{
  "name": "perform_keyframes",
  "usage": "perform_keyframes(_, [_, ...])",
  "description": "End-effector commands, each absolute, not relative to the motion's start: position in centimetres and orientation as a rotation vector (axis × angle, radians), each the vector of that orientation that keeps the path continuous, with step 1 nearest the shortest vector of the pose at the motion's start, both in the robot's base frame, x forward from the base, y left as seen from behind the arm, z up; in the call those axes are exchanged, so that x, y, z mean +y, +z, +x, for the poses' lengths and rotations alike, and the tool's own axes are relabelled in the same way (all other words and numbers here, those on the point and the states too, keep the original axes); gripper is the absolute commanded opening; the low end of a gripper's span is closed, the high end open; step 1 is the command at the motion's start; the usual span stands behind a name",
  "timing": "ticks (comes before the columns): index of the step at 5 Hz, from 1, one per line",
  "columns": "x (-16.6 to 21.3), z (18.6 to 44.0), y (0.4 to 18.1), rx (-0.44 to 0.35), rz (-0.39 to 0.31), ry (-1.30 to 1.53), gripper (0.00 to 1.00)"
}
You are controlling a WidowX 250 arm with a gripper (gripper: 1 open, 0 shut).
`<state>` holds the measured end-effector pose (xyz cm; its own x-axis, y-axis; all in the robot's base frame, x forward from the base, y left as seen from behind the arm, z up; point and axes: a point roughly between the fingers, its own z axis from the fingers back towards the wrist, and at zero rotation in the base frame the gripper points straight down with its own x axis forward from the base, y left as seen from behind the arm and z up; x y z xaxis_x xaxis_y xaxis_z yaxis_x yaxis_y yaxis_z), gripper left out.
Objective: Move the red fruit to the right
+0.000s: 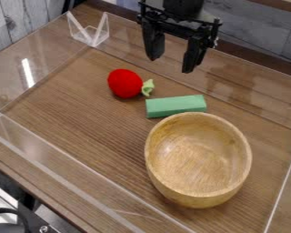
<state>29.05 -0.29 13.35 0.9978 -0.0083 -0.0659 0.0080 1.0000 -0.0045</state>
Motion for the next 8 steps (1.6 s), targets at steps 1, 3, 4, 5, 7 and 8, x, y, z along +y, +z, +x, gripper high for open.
perform_keyframes(1, [0.4, 28.9, 12.5, 0.085, -0.003, 0.036, 1.0])
perform_keyframes(3, [5.7, 28.1, 11.6, 0.041, -0.01, 0.28, 1.0])
perform_keyframes(4, [7.5, 28.3, 11.0, 0.013, -0.02, 0.37, 1.0])
perform_keyframes(5, [8.5, 28.5, 10.1, -0.006, -0.03, 0.445, 1.0])
perform_keyframes(7, [9.5, 29.1, 8.1, -0.015, -0.03, 0.542, 1.0])
perform_keyframes(8, [9.7, 29.3, 7.3, -0.015, -0.028, 0.586, 1.0])
